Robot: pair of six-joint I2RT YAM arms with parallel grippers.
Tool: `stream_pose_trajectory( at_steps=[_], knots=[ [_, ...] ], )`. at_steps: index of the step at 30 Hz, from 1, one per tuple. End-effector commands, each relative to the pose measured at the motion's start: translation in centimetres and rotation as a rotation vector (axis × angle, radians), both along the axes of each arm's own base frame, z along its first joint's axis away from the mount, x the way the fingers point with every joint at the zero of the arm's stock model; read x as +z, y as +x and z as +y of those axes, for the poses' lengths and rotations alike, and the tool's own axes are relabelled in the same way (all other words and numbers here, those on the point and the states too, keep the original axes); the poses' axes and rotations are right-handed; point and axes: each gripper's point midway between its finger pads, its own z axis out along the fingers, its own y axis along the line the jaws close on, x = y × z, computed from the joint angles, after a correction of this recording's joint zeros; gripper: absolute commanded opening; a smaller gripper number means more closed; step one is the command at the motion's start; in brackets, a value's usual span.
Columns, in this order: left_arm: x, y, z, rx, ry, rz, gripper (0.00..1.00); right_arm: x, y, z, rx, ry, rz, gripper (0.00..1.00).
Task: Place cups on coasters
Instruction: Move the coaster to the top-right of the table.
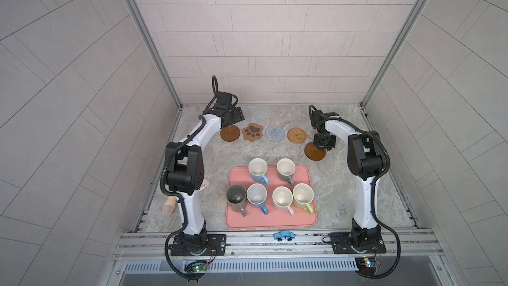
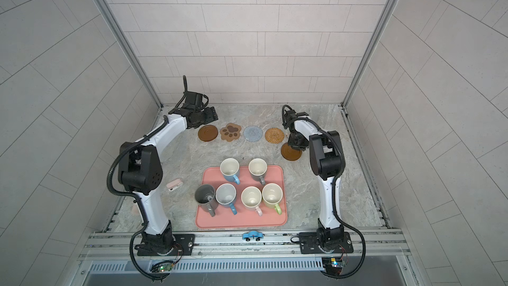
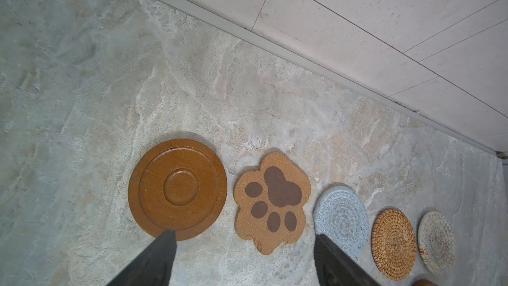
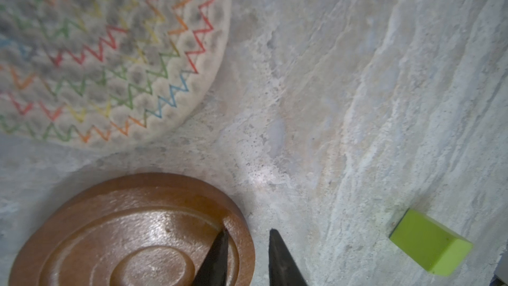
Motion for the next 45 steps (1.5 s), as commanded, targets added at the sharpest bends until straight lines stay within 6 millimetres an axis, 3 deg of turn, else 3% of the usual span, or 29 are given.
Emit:
stream_pose_trajectory(
  at_steps=[1,9,25,37,45],
  knots=[
    [1.7,-0.2,0.4,0.014,-0.01,-0.038,0.86,-0.7,-0.9,-1.4,-0.019,-0.06,0.059,0.28],
    [1.9,-0.1,0.3,0.012,-0.012,-0.042,0.86,-0.5,-1.5,-3.2,-0.035,-0.121,0.096,0.27],
    [2.4,0.1,0.5,0.012,-0.002,-0.048,0.86,-0.3,-1.1,-10.1,-0.134,-0.188,0.142,0.27],
    [2.6,0.2,0.5,0.028,-0.01,-0.044,0.86,-0.5,2.0,-14.5,-0.215,-0.169,0.112,0.27],
    [3.0,0.5,0.5,0.03,-0.01,-0.043,0.86,-0.4,5.6,-14.7,-0.203,-0.125,0.052,0.27]
  ],
)
